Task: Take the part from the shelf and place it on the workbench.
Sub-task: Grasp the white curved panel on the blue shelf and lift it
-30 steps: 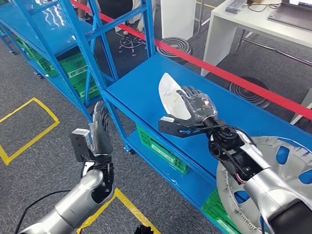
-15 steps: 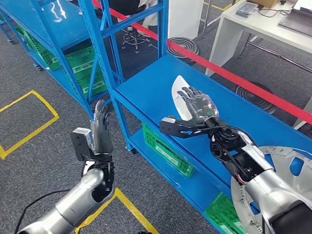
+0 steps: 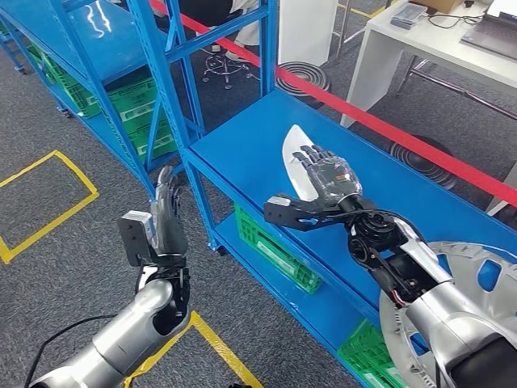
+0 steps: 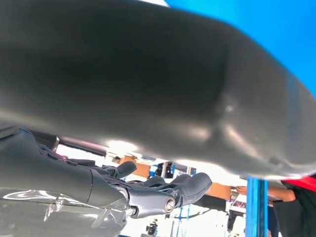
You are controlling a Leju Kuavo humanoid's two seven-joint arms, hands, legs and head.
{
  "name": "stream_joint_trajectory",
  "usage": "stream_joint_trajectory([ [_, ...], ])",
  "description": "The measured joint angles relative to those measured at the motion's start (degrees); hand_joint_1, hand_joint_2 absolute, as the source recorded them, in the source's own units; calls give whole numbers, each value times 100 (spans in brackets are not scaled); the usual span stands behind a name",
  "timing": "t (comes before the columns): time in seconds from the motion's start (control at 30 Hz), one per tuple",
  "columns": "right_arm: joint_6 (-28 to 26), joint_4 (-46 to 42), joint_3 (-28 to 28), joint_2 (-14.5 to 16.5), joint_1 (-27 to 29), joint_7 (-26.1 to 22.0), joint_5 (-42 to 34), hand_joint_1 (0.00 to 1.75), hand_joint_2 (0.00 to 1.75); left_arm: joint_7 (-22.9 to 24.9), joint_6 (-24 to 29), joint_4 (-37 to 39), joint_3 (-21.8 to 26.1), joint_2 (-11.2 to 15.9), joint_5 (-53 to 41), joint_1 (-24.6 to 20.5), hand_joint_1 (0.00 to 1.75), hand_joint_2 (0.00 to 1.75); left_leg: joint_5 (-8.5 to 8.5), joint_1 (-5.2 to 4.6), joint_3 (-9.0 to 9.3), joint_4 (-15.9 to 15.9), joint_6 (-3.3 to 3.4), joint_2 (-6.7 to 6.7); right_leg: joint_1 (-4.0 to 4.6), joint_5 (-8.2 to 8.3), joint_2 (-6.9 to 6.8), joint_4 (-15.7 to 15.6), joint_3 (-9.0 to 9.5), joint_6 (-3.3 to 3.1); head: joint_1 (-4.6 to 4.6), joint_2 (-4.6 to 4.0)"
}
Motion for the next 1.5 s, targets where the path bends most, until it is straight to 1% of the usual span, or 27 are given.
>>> stream_joint_trajectory([
  [0.23, -4, 20, 7, 9, 7, 34, 40, 0, 0, 0, 12, -8, 0, 0, -10, 0, 0, 0, 2, 1, 6, -12, -2, 0, 1, -1, 0, 1, -1, -1, 0, 0],
  [0.37, -4, 23, 8, 9, 7, 34, 42, 0, 175, 0, 12, -8, 0, 1, -10, 0, 0, 0, 1, 1, 6, -13, -3, 1, 1, -2, 0, 1, -1, -2, 0, 0],
  [0.5, 102, 57, 32, 27, 8, 89, 232, 0, 175, 2, 12, -8, 0, 0, -3, -1, 0, 0, 1, 1, 6, -14, -3, 1, 1, -3, 0, 0, -2, -2, 0, 0],
  [0.67, 365, 237, 148, 116, 9, 158, 633, 0, 175, 7, 12, -8, 0, -2, 27, -15, 0, 0, 1, 1, 6, -14, -3, 2, 1, -3, 0, 0, -3, -3, 0, 0],
  [0.77, 437, 358, 228, 179, 14, 164, 734, 0, 175, 7, 12, -8, 0, -7, 32, -39, 0, 0, 1, 1, 6, -14, -3, 2, 1, -3, 1, 0, -3, -3, 0, 0],
  [0.87, 368, 455, 277, 245, 30, 137, 704, 0, 175, 7, 12, -8, 0, -9, 31, -65, 0, 0, 1, 1, 6, -14, -3, 2, 1, -3, 1, 1, -2, -3, 0, 0],
  [1.0, 122, 529, 310, 295, 58, 145, 548, 0, 175, 9, -22, -8, 0, -9, 7, -105, 0, 0, 1, 1, 6, -14, -3, 2, 1, -3, 1, 1, -3, -3, 0, 0],
  [1.23, -119, 575, 173, 294, 55, 127, 173, 0, 175, 20, -217, -8, 0, -9, -36, -108, 0, 0, 1, 1, 6, -14, -3, 3, 1, -3, 1, 0, -5, -3, 0, 0],
  [1.5, -307, 568, 8, 257, 134, -32, 54, 0, 175, 20, -346, 13, 17, 14, -95, -87, 0, 0, 1, 1, 7, -14, -3, 4, 1, -3, 2, 0, -5, -3, 0, 0],
])
